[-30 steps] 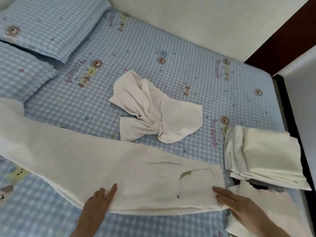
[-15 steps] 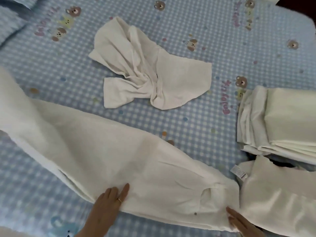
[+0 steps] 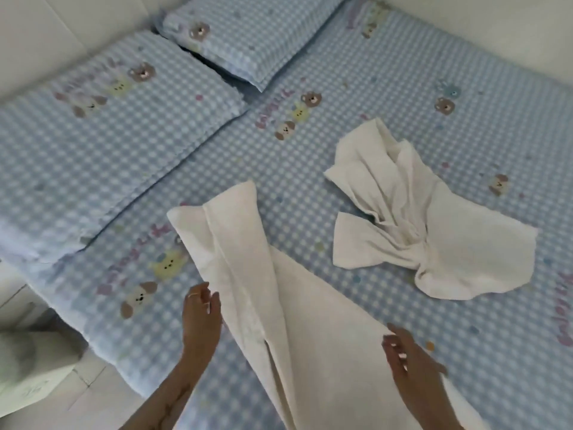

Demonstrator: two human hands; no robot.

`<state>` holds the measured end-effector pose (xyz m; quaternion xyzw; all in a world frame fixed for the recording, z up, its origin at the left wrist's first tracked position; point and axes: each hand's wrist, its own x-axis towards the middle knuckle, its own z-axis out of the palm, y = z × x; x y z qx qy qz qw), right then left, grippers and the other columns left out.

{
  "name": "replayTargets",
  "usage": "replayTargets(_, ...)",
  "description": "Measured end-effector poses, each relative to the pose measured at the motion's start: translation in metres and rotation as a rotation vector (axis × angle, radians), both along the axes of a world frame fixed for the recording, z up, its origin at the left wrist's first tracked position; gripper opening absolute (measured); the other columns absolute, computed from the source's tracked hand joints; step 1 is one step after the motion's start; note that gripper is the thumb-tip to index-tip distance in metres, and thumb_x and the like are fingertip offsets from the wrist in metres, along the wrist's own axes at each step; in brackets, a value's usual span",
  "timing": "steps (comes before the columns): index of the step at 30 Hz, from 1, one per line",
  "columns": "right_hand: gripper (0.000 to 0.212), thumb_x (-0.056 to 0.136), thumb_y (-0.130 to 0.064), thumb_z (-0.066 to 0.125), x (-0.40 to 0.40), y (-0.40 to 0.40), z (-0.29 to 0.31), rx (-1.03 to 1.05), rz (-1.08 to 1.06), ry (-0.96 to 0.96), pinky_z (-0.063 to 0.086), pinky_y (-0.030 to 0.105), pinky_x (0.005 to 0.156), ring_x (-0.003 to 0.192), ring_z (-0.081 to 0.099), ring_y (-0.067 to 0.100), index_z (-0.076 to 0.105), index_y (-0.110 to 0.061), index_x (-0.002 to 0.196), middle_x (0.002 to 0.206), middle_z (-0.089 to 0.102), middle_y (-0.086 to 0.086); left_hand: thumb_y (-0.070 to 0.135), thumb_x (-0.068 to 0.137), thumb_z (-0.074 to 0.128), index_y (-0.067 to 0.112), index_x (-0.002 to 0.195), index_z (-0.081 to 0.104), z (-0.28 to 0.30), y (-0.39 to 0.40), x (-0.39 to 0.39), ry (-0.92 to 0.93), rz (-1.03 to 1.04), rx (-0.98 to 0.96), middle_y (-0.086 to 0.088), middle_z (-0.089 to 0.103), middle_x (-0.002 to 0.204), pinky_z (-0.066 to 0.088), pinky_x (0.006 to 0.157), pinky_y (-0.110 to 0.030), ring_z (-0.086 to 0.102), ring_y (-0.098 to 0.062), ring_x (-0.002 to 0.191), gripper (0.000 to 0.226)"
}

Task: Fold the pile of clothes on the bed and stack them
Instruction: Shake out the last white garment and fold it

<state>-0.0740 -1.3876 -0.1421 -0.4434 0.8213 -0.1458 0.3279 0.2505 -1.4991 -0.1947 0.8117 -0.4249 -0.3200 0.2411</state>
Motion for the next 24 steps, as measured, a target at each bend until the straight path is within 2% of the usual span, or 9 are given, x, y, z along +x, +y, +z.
replayTargets(3, 0.035, 0.093, -0.020, 0.057, 0.091, -0.131, -0.020, -0.091, 0.186, -0.140, 0.050, 0.034, 0.089, 0.098, 0.063, 0.015, 0.054, -0.014, 0.127, 0.109, 0.065, -0.001, 0.005, 0.093, 0.049, 0.003, 0.115, 0.058, -0.010, -0.079, 0.028, 0.013, -0.006, -0.085, -0.011, 0.062, 0.106, 0.043, 0.078, -0.028, 0.060, -0.024, 0.093, 0.024)
replayTargets(6, 0.046, 0.094, -0.033, 0.056, 0.182, -0.206, -0.045, -0.161, 0.322, -0.143, 0.039, 0.030, 0.105, 0.119, 0.051, 0.016, 0.048, -0.013, 0.134, 0.129, 0.055, 0.000, 0.001, 0.091, 0.050, 0.004, 0.118, 0.056, -0.028, -0.145, 0.053, 0.006, -0.138, -0.155, -0.012, 0.058, 0.120, 0.044, 0.084, -0.029, 0.058, -0.029, 0.105, 0.028)
replayTargets(10, 0.084, 0.087, -0.062, 0.046, 0.257, -0.246, -0.089, -0.082, 0.499, 0.039, 0.013, 0.033, 0.117, 0.145, 0.019, 0.024, 0.023, -0.010, 0.148, 0.156, 0.022, 0.010, 0.015, 0.093, 0.053, 0.018, 0.146, 0.029, -0.062, -0.214, 0.080, -0.110, -0.482, 0.096, 0.000, 0.029, 0.153, 0.036, 0.105, -0.035, 0.035, -0.021, 0.137, 0.058)
replayTargets(13, 0.094, 0.088, -0.064, 0.040, 0.271, -0.249, -0.113, 0.111, 0.572, 0.197, 0.006, 0.036, 0.119, 0.148, -0.004, 0.020, -0.005, -0.012, 0.151, 0.160, -0.008, 0.006, 0.018, 0.091, 0.054, 0.018, 0.137, 0.042, -0.072, -0.232, 0.093, -0.147, -0.716, 0.257, -0.007, 0.052, 0.130, 0.042, 0.091, -0.031, 0.054, -0.026, 0.119, 0.048)
replayTargets(15, 0.073, 0.097, -0.043, 0.041, 0.274, -0.250, -0.117, 0.066, 0.552, 0.182, 0.016, 0.034, 0.119, 0.148, 0.006, 0.022, 0.007, -0.009, 0.151, 0.160, 0.004, 0.010, 0.015, 0.089, 0.054, 0.018, 0.126, 0.053, -0.071, -0.228, 0.101, -0.087, -0.729, 0.268, -0.005, 0.056, 0.115, 0.039, 0.084, -0.026, 0.056, -0.024, 0.109, 0.038)
replayTargets(18, 0.041, 0.101, -0.021, 0.038, 0.270, -0.256, -0.105, -0.019, 0.334, 0.050, 0.033, 0.026, 0.110, 0.135, 0.042, 0.018, 0.042, -0.018, 0.141, 0.145, 0.046, 0.004, 0.007, 0.090, 0.051, 0.013, 0.108, 0.064, -0.061, -0.218, 0.108, 0.048, -0.646, 0.177, 0.000, 0.053, 0.093, 0.034, 0.072, -0.020, 0.057, -0.020, 0.093, 0.023)
replayTargets(20, 0.029, 0.100, -0.018, 0.038, 0.264, -0.261, -0.089, -0.047, 0.127, -0.093, 0.046, 0.022, 0.084, 0.098, 0.062, 0.006, 0.058, -0.025, 0.120, 0.108, 0.067, -0.011, 0.003, 0.090, 0.052, 0.011, 0.097, 0.065, -0.048, -0.212, 0.117, 0.160, -0.550, 0.106, 0.001, 0.054, 0.090, 0.037, 0.070, -0.020, 0.057, -0.017, 0.081, 0.016)
replayTargets(22, 0.021, 0.100, -0.018, 0.040, 0.259, -0.262, -0.068, -0.109, 0.011, -0.178, 0.038, 0.012, 0.058, 0.064, 0.055, -0.001, 0.057, -0.029, 0.097, 0.071, 0.061, -0.019, -0.001, 0.089, 0.056, 0.015, 0.088, 0.063, -0.034, -0.201, 0.136, 0.288, -0.455, 0.076, 0.003, 0.057, 0.088, 0.043, 0.070, -0.019, 0.058, -0.011, 0.075, 0.018)
replayTargets(24, 0.027, 0.100, -0.020, 0.042, 0.260, -0.257, -0.045, -0.153, -0.088, -0.246, 0.033, 0.013, 0.049, 0.053, 0.048, 0.001, 0.049, -0.035, 0.079, 0.061, 0.055, -0.018, -0.006, 0.087, 0.057, 0.016, 0.086, 0.063, -0.020, -0.183, 0.165, 0.422, -0.361, 0.084, 0.005, 0.062, 0.091, 0.045, 0.071, -0.012, 0.061, -0.004, 0.079, 0.023)
